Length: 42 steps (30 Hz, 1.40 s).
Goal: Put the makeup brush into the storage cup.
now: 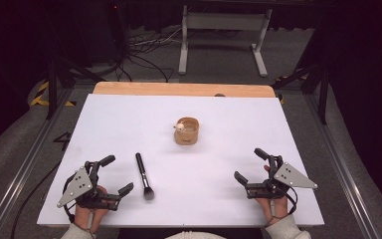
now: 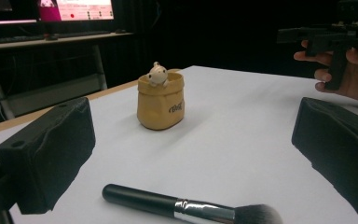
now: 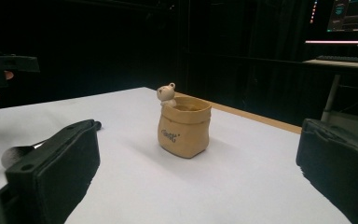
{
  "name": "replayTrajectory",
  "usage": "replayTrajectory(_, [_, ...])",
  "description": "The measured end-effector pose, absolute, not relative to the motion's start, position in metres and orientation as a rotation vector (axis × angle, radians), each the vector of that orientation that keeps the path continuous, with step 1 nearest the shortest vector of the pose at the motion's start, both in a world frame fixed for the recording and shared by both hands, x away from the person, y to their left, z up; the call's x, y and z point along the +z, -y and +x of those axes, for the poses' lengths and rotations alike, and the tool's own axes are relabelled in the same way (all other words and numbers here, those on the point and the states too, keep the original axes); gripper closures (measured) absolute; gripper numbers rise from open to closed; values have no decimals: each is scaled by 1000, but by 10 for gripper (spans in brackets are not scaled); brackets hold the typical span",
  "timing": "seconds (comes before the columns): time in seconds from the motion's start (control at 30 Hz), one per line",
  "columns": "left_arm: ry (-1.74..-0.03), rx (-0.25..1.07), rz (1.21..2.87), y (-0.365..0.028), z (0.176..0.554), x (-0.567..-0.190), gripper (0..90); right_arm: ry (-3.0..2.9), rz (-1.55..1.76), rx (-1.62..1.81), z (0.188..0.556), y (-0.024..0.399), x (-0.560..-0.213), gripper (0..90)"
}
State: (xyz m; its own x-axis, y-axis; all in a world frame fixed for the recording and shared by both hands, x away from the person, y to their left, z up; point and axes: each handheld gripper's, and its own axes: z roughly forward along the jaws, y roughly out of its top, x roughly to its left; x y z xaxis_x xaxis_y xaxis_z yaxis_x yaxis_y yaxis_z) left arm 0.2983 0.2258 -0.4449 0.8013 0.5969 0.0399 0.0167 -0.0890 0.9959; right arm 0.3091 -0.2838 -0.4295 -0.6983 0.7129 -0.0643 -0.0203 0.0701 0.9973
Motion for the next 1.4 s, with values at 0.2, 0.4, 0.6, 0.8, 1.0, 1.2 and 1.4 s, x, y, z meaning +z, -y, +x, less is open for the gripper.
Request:
replayTrajectory(0.2, [-495, 512, 1620, -225, 299, -443, 4, -1795, 689, 1693, 309, 284, -430, 0])
replayTrajectory(0.4, [-484, 504, 1635, -224, 300, -443, 9, -1799, 688, 1703, 309, 284, -430, 0])
replayTrajectory(0.6, [-500, 501, 1628, -225, 301, -443, 8, -1800, 681, 1696, 309, 283, -430, 0])
replayTrajectory(0.8, [-499, 505, 1630, -225, 301, -442, 8, -1802, 685, 1701, 310, 283, -430, 0])
replayTrajectory(1.0, [-501, 496, 1627, -223, 302, -441, 4, -1803, 683, 1730, 309, 282, -430, 0])
replayTrajectory(1.2, [-508, 489, 1630, -223, 303, -437, 3, -1817, 663, 1709, 309, 281, -429, 0])
replayTrajectory(1.4, [-496, 491, 1653, -223, 304, -429, 4, -1804, 672, 1701, 308, 283, -427, 0])
